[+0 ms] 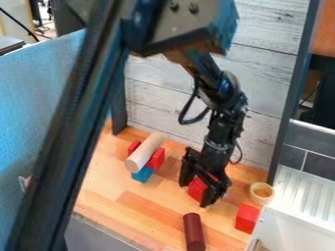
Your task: Put red block on top of the pile
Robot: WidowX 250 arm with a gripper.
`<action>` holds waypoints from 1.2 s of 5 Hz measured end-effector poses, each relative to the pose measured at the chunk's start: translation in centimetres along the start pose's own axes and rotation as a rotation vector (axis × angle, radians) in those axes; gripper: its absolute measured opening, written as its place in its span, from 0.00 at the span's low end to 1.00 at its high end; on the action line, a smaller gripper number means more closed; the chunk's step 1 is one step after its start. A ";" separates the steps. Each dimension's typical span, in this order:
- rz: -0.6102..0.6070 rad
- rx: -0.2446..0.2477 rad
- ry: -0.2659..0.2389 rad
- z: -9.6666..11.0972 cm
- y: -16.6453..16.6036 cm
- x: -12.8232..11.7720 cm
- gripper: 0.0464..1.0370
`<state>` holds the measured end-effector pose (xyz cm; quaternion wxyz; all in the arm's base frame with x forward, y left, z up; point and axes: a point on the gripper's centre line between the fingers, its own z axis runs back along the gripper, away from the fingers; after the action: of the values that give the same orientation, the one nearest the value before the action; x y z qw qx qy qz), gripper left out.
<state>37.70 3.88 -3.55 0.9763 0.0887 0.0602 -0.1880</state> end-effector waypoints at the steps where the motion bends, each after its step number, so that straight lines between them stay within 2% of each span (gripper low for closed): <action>1: -0.012 0.006 -0.080 0.5 0.2 -0.3 0.95; 2: -0.011 0.019 -0.137 1.1 0.4 0.2 0.95; 3: 0.021 0.026 -0.145 1.6 0.8 0.6 0.96; 4: 0.040 0.031 -0.138 1.6 0.9 1.3 0.96; 5: 0.037 0.035 -0.118 0.6 0.7 2.3 0.94; 6: 0.045 0.029 -0.093 -0.3 0.6 2.8 0.85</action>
<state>40.53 3.51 -4.21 0.9806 0.0954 0.0100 -0.1708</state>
